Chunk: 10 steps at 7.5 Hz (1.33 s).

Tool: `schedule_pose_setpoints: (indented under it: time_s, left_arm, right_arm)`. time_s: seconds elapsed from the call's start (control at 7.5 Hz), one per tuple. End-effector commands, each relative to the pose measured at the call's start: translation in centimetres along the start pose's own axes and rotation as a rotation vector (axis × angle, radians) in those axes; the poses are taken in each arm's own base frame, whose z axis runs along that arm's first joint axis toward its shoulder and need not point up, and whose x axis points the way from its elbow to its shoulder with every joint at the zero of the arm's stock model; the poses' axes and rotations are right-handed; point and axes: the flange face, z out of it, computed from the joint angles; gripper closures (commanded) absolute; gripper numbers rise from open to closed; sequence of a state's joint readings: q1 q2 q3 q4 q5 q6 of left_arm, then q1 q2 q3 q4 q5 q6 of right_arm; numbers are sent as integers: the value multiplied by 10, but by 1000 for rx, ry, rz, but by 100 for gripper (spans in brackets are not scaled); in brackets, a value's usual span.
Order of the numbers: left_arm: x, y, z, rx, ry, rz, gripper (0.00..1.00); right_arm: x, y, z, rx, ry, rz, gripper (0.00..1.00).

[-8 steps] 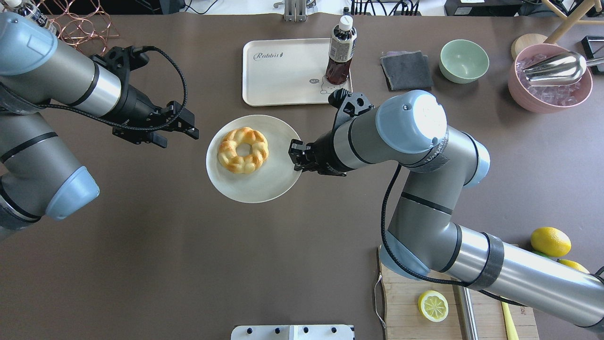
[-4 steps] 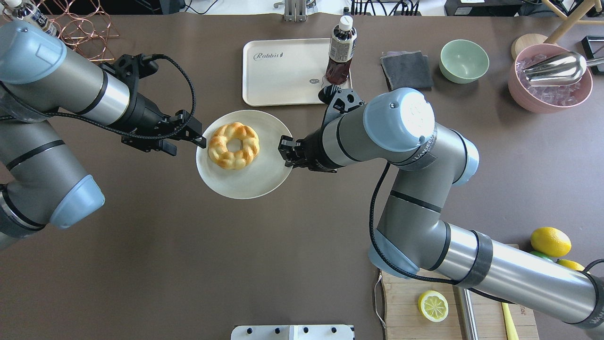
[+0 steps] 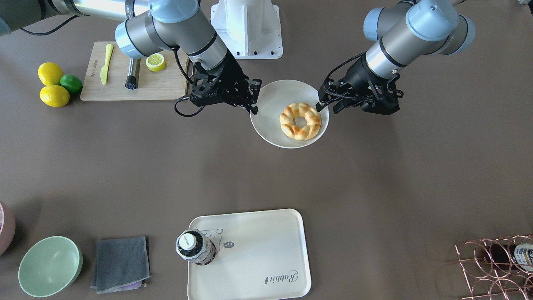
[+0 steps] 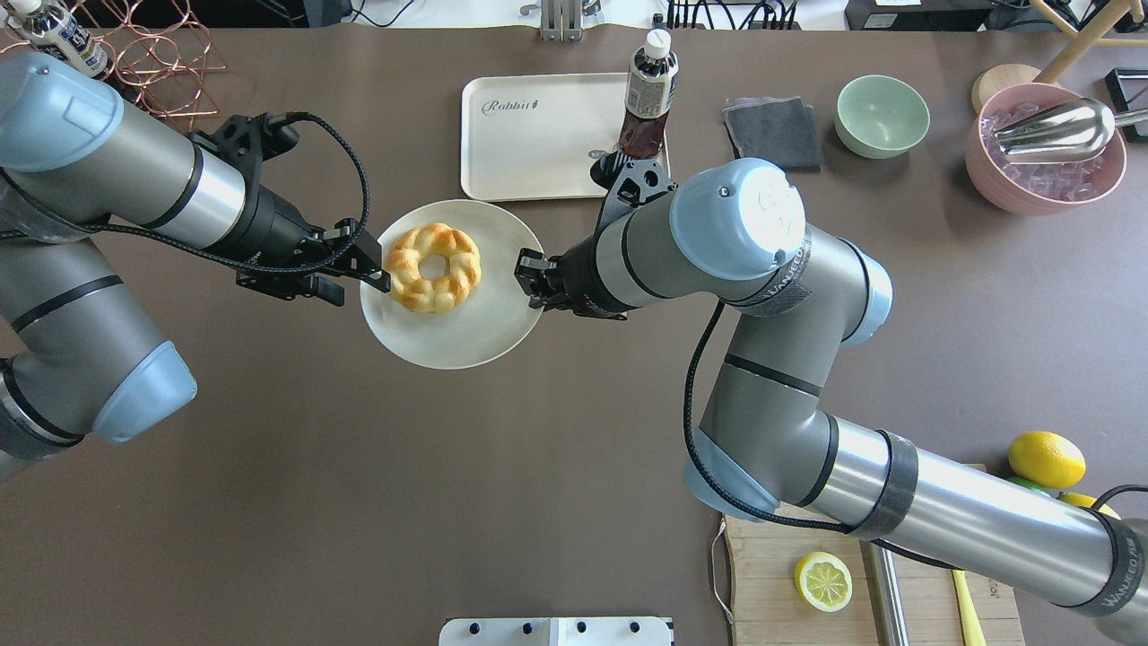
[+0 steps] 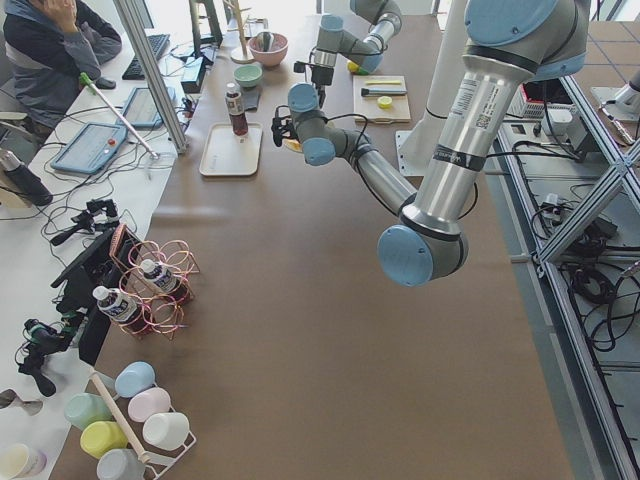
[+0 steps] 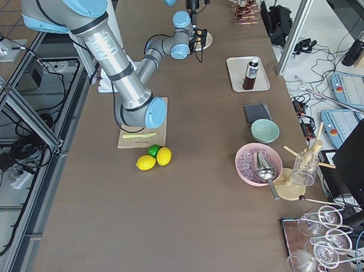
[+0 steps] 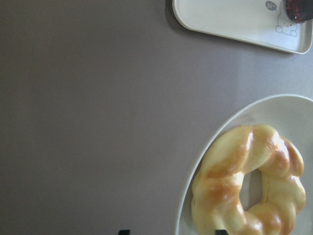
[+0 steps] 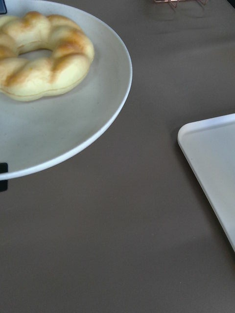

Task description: Place donut on tray

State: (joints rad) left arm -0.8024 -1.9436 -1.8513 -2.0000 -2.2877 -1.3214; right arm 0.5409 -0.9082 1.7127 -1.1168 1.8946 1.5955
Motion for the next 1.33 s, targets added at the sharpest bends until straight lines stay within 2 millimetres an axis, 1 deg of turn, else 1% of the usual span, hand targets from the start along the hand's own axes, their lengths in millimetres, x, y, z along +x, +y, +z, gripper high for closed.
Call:
schedule_pose_setpoints:
  time_s: [0.0, 0.27, 0.53, 0.67, 0.8, 0.93, 1.07, 1.2]
  left_arm:
    - [3, 2, -3, 1, 7, 6, 63]
    - [3, 1, -2, 2, 6, 3, 99]
    - [5, 3, -4, 3, 11, -15, 100]
    - [6, 3, -5, 3, 13, -17, 100]
    - [5, 2, -4, 3, 9, -22, 100]
    - [6, 0, -2, 4, 9, -40, 100]
    - [6, 0, 1, 4, 6, -56, 100]
    - [4, -9, 10, 6, -11, -69, 100]
  right_arm:
    - [-2, -2, -5, 3, -7, 2, 100]
    - [-3, -3, -7, 5, -10, 4, 100]
    - [-3, -4, -8, 4, -14, 28, 100]
    - [-3, -4, -8, 4, -14, 29, 81]
    - [0, -6, -7, 9, -8, 59, 1]
    - [-2, -7, -12, 11, -16, 63, 0]
    - [4, -10, -20, 14, -20, 64, 0]
    - [23, -13, -29, 12, -10, 70, 0]
